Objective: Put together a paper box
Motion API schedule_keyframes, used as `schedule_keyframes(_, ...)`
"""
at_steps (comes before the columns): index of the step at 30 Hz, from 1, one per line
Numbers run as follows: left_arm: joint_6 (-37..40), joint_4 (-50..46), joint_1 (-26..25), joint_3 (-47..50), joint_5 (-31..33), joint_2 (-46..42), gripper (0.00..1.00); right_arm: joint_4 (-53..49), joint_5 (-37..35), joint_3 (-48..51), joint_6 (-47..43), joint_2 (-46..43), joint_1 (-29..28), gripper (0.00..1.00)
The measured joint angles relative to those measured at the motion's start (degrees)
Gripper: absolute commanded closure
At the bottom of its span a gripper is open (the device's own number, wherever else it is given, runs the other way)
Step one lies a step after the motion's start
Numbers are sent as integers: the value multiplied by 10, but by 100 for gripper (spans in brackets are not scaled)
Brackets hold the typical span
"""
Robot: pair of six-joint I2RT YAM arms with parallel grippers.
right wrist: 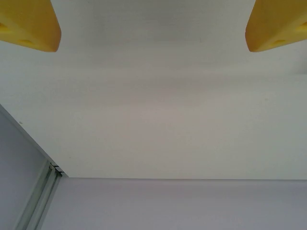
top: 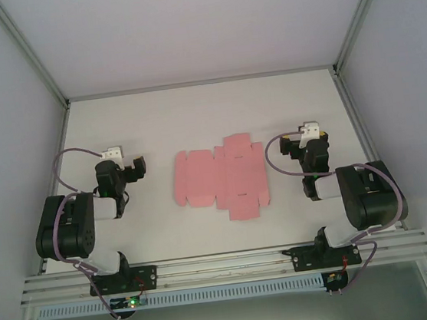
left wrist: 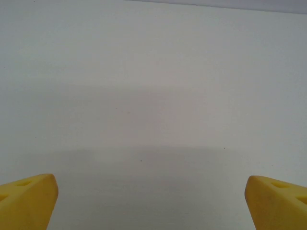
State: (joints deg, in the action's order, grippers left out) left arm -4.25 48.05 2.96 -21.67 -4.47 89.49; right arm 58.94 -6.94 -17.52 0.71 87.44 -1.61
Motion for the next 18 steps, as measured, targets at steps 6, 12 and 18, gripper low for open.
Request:
schedule_keyframes(6,3,-1,0,-1,0,0,0,0,0,0,0,0,0,2)
schedule_keyframes(12,9,-1,0,-5,0,0,0,0,0,0,0,0,0,2)
schedule_keyframes(18,9,-1,0,-5,0,0,0,0,0,0,0,0,0,2)
